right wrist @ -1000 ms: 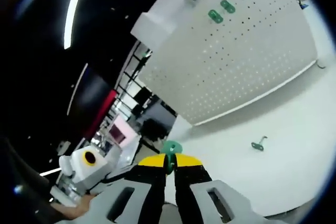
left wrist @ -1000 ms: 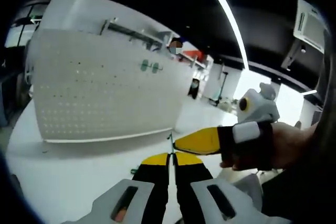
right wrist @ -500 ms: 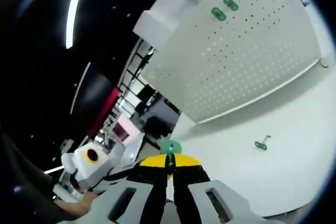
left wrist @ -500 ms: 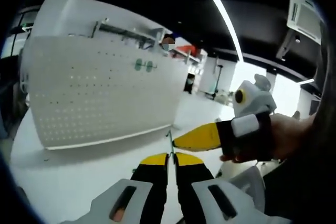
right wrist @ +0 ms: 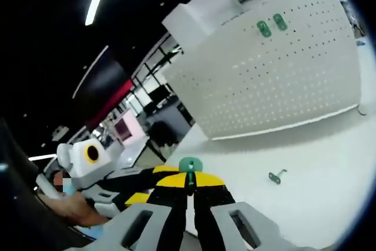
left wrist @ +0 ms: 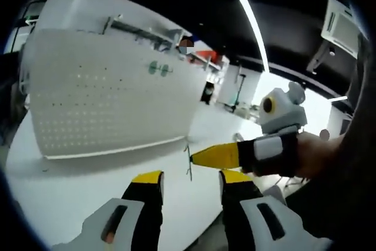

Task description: Insert the hook assembly into the mounting plate slot until the hook locks in place.

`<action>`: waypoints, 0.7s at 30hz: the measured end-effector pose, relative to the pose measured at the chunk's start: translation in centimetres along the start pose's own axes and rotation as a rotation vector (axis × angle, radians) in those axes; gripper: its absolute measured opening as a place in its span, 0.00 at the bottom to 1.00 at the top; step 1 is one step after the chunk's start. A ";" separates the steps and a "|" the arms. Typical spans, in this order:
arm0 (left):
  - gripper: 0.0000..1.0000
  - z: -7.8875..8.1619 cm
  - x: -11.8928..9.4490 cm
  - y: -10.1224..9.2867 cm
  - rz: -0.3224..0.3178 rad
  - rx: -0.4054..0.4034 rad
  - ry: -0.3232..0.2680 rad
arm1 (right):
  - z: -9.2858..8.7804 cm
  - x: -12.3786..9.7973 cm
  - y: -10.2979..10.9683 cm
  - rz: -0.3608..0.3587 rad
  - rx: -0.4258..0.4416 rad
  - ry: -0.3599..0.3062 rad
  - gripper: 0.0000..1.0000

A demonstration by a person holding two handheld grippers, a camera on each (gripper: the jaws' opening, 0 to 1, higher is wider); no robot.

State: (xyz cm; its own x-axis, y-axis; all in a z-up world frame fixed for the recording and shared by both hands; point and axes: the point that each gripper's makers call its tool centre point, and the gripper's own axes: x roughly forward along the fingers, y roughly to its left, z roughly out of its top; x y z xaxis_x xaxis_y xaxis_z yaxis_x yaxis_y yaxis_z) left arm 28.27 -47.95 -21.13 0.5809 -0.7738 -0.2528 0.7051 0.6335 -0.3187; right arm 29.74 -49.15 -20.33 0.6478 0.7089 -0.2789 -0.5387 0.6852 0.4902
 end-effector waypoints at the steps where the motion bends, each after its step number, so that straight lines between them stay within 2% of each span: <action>1: 0.52 -0.1 0.0 0.0 0.002 -0.006 0.006 | -0.1 0.0 0.0 -0.001 -0.016 0.002 0.00; 3: 0.60 -0.1 0.0 -0.3 0.002 -0.010 0.008 | -0.2 0.0 0.1 -0.002 -0.036 0.008 0.00; 6: 0.65 0.0 -0.1 -0.6 -0.002 -0.003 0.014 | -0.3 -0.1 0.0 -0.009 -0.048 0.003 0.00; 10: 0.79 0.1 -0.2 -1.3 -0.010 -0.007 0.025 | -0.3 -0.1 0.1 -0.005 -0.071 0.003 0.00; 14: 0.84 0.3 -0.4 -2.1 -0.029 -0.005 0.022 | 0.0 -0.3 0.0 -0.019 -0.125 0.001 0.00; 17: 0.88 0.3 -0.5 -2.4 -0.039 -0.003 0.019 | 0.2 -0.3 0.1 -0.013 -0.126 -0.005 0.00; 21: 0.96 0.3 -0.6 -2.8 -0.048 -0.022 0.013 | 0.3 -0.3 0.2 -0.023 -0.193 0.001 0.00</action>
State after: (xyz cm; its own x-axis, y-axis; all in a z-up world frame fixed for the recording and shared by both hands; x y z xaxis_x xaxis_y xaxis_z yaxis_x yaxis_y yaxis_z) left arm 26.06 -49.27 -19.85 0.5413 -0.8031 -0.2488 0.7225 0.5957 -0.3509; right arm 29.65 -49.28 -19.93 0.6603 0.6931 -0.2891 -0.6175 0.7202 0.3163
